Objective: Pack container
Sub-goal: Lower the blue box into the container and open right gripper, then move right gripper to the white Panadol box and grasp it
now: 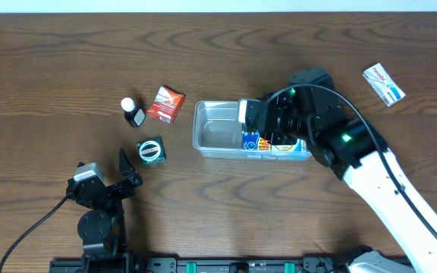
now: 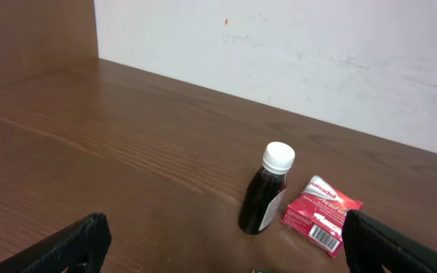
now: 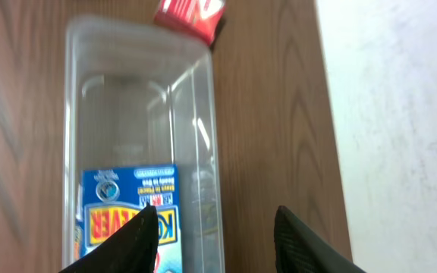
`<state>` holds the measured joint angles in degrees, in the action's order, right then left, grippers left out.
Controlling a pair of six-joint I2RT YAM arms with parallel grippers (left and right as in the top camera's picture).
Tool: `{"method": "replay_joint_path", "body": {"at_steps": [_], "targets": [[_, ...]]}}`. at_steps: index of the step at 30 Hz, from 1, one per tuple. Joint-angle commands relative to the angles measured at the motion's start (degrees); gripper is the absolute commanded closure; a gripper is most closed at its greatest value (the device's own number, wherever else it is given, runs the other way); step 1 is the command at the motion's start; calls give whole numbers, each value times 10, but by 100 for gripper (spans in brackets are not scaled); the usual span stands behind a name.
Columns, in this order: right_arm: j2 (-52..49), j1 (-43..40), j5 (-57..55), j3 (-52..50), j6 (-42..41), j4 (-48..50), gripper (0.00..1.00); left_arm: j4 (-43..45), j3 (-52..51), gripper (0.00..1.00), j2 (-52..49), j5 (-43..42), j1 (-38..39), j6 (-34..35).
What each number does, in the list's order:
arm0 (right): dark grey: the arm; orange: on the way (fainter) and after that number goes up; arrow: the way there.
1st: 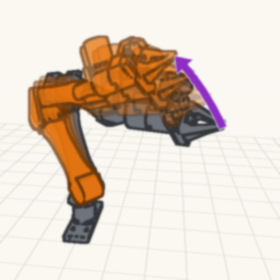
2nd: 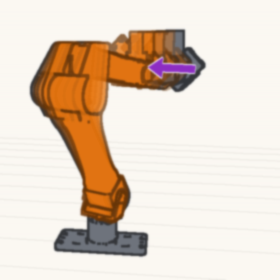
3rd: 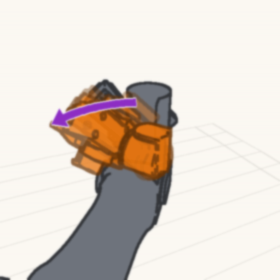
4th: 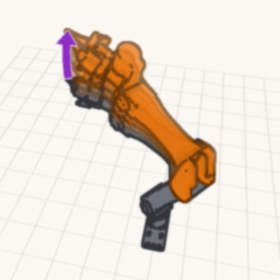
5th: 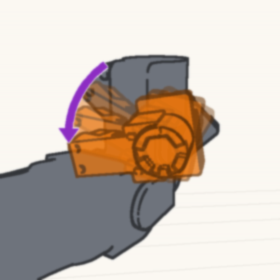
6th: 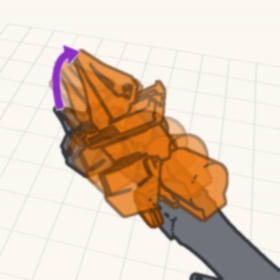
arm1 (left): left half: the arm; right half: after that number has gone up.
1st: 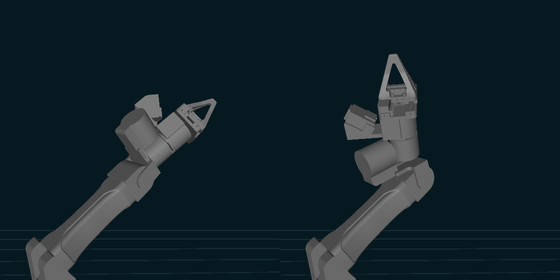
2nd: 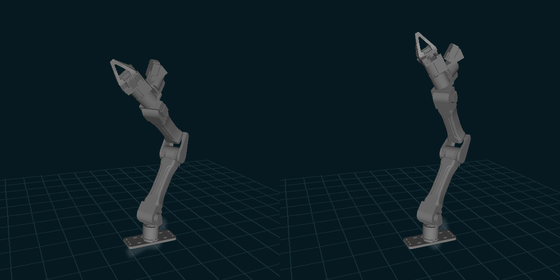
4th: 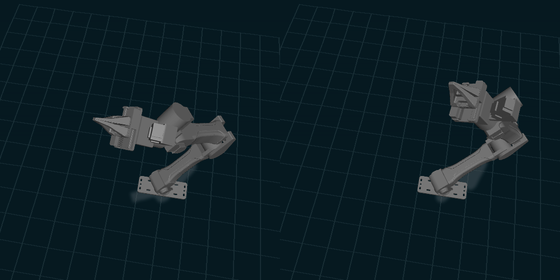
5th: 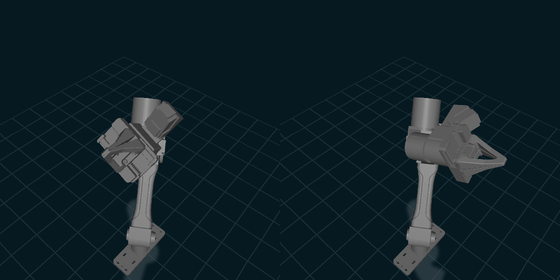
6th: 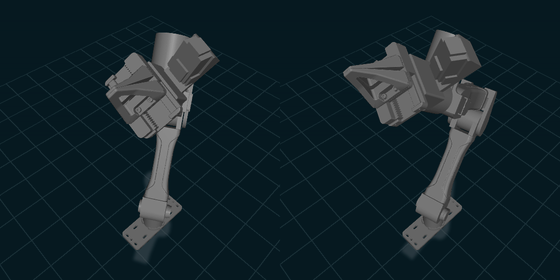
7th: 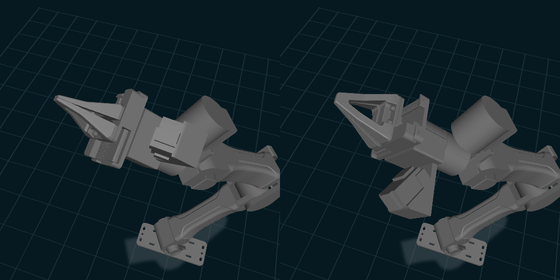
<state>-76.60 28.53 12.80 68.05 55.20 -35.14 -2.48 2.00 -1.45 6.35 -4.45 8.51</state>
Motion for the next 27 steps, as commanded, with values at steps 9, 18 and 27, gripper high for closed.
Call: {"method": "replay_joint_path", "body": {"at_steps": [9, 18, 27], "targets": [[-25, -4, 31, 0, -334, -15, 16, -11, -18, 2, 0, 2, -1, -10], [-24, -49, -69, 1, -473, 7, 1, -11, -18, 2, 0, 2, -1, -10], [-31, -246, -85, 3, -492, 83, 1, -11, -18, 2, 0, 2, -1, -10]]}}
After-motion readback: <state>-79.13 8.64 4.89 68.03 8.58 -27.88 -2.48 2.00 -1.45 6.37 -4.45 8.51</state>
